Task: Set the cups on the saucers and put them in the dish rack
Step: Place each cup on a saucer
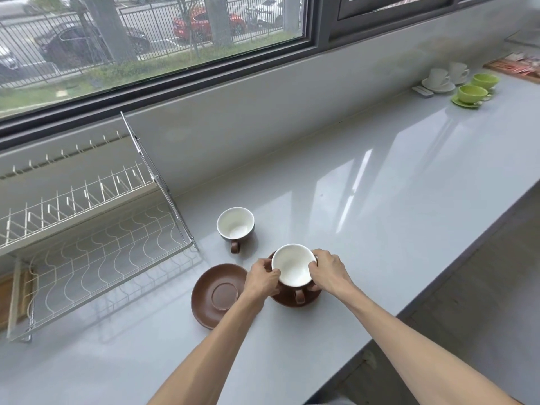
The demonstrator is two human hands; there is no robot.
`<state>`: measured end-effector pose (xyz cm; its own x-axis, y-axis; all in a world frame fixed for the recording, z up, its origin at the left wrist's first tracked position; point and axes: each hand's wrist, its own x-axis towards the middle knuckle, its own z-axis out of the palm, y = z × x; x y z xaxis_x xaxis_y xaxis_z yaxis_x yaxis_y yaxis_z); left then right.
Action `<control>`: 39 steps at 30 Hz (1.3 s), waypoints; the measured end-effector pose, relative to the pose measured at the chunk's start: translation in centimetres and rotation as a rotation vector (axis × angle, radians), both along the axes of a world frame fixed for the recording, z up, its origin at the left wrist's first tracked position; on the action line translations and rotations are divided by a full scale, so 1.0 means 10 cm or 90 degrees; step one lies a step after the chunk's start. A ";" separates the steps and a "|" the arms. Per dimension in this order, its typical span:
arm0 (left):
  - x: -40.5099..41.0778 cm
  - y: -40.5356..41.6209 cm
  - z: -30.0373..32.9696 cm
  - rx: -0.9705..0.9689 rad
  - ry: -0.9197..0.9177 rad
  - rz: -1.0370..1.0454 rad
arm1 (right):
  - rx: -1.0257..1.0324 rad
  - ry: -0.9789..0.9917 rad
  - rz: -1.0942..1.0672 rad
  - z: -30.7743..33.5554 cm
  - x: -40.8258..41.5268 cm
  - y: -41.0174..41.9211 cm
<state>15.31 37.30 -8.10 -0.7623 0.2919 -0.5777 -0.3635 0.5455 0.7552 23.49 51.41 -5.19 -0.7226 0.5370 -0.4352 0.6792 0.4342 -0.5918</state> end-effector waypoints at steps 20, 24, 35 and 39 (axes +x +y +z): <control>0.02 -0.06 -0.02 -0.001 -0.014 -0.022 | -0.030 -0.028 -0.001 -0.06 0.02 0.00; -0.01 -0.07 0.01 0.002 -0.018 -0.026 | -0.020 -0.033 0.006 -0.03 0.01 0.02; -0.29 -0.07 0.14 -0.060 0.012 -0.158 | 0.173 -0.070 0.078 0.08 -0.18 0.08; -0.45 -0.15 0.21 -0.060 0.024 -0.164 | 0.201 -0.058 0.092 0.09 -0.39 0.04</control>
<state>10.81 35.76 -5.99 -0.6912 0.4253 -0.5842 -0.1760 0.6851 0.7069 19.59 51.82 -4.27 -0.7669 0.5500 -0.3308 0.6410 0.6816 -0.3528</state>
